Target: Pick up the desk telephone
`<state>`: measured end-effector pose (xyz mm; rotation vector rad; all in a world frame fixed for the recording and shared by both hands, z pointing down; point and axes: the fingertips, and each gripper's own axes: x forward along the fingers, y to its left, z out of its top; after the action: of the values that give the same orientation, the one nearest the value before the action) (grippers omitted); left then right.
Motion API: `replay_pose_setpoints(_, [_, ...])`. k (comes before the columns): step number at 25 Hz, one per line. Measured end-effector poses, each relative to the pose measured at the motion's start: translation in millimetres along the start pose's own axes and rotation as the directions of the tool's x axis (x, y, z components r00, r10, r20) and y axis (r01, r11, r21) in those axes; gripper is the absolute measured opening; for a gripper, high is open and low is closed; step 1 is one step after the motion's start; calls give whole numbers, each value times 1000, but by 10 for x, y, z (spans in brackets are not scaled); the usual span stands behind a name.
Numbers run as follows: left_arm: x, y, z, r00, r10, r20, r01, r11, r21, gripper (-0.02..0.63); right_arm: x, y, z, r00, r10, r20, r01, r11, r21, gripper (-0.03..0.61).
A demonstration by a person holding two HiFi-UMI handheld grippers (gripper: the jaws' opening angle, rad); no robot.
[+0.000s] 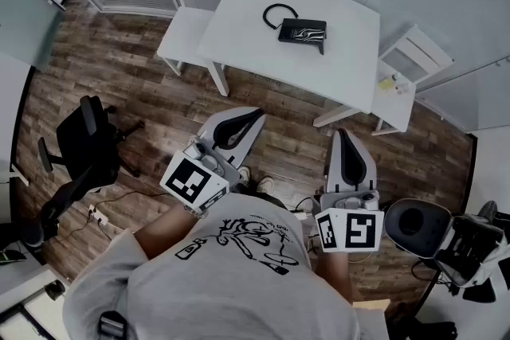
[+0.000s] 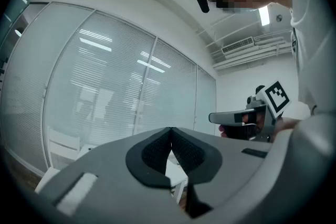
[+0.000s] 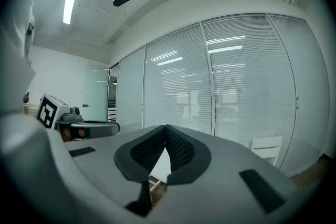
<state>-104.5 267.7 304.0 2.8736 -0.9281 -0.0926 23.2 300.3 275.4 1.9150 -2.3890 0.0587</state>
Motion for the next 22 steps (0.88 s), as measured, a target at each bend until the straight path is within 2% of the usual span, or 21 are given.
replay_pose_setpoints(4, [-171, 120, 50, 1000, 2, 0, -2, 1000, -13, 3, 50, 204, 90, 1000, 19, 23, -20, 999, 49, 6])
replay_pose_setpoints(13, [-341, 390, 15, 1000, 0, 7, 1, 999, -43, 3, 227, 486, -9, 1000, 7, 2, -7, 999, 46, 6])
replay_pose_setpoints(22, [-317, 528, -7, 1000, 0, 7, 1, 999, -54, 3, 355, 510, -30, 1000, 10, -2, -9, 999, 37, 6])
